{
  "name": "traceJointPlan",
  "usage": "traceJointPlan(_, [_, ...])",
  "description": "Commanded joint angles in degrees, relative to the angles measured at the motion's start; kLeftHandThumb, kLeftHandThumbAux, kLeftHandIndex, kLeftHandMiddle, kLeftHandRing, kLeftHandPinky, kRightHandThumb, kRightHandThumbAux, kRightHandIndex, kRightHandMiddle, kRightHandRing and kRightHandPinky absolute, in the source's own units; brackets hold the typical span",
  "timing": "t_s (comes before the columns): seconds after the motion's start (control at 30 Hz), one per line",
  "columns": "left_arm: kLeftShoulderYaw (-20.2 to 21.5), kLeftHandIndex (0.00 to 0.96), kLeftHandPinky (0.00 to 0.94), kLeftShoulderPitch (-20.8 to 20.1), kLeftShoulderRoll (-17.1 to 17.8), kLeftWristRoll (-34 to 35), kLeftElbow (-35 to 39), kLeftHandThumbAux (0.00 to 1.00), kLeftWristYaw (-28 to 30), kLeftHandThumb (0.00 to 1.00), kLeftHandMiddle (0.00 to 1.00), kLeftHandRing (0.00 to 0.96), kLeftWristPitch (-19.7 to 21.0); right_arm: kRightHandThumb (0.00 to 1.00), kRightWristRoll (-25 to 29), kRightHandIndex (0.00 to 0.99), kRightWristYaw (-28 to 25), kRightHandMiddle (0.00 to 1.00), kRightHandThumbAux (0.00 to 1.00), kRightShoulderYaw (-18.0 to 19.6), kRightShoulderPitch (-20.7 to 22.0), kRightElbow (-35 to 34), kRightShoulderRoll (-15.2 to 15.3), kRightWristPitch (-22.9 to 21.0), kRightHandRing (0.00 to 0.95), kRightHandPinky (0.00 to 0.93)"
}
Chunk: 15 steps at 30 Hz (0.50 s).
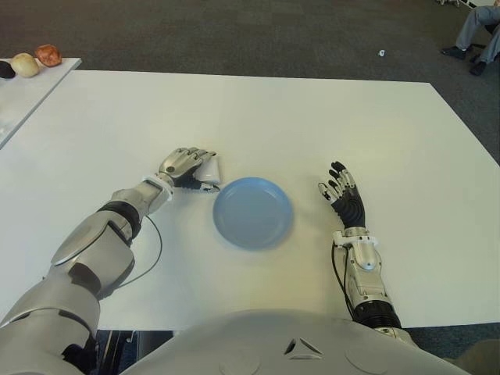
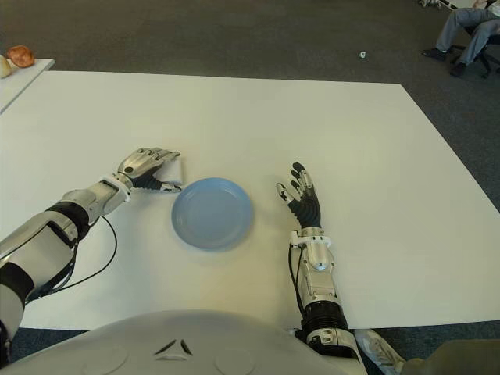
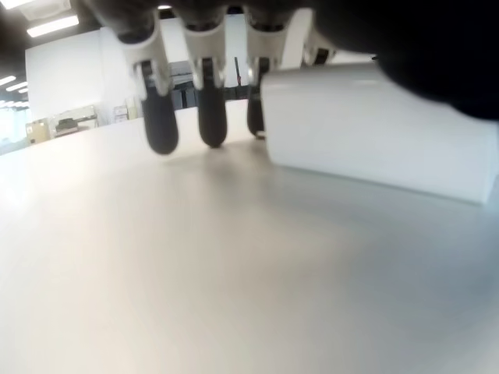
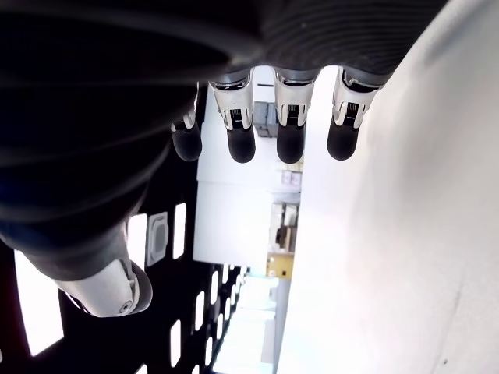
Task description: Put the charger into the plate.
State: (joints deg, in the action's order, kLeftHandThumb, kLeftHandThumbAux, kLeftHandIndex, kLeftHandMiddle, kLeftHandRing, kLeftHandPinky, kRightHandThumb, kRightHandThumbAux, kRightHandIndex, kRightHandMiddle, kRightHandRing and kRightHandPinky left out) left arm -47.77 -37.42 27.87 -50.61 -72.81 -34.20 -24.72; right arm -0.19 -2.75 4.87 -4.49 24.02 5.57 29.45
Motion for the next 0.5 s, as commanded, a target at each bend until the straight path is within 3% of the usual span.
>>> traceJointPlan(0.03, [0.51, 0.211, 0.45, 2.8, 0.18, 0.34, -2.8, 0.362, 7.5, 0.614, 0.422, 0.433, -2.07, 0.003, 1.18, 0.048, -0.69, 0.097, 0.661, 0.33, -1.64, 2.31, -0.33, -1.2, 0.075, 0.073])
traceJointPlan(0.2, [3.31, 0.324, 0.556, 2.69, 0.2, 3.55, -2.92, 0.403, 12.2, 0.686, 0.555, 0.557, -4.29, 0.004, 0.89, 0.05, -0.42, 0.097, 0.656, 0.43, -1.59, 2.45, -0.35, -0.83, 0.076, 0.074])
traceJointPlan(0.5, [7.07, 0.412, 0.618, 2.74, -0.3, 7.36, -2.67, 0.442, 18.09, 0.758, 0.63, 0.625, -4.53, 0.0, 1.13, 0.049, -0.75, 0.096, 0.652, 0.52, -1.67, 2.28, -0.21, -0.94, 0.074, 0.07])
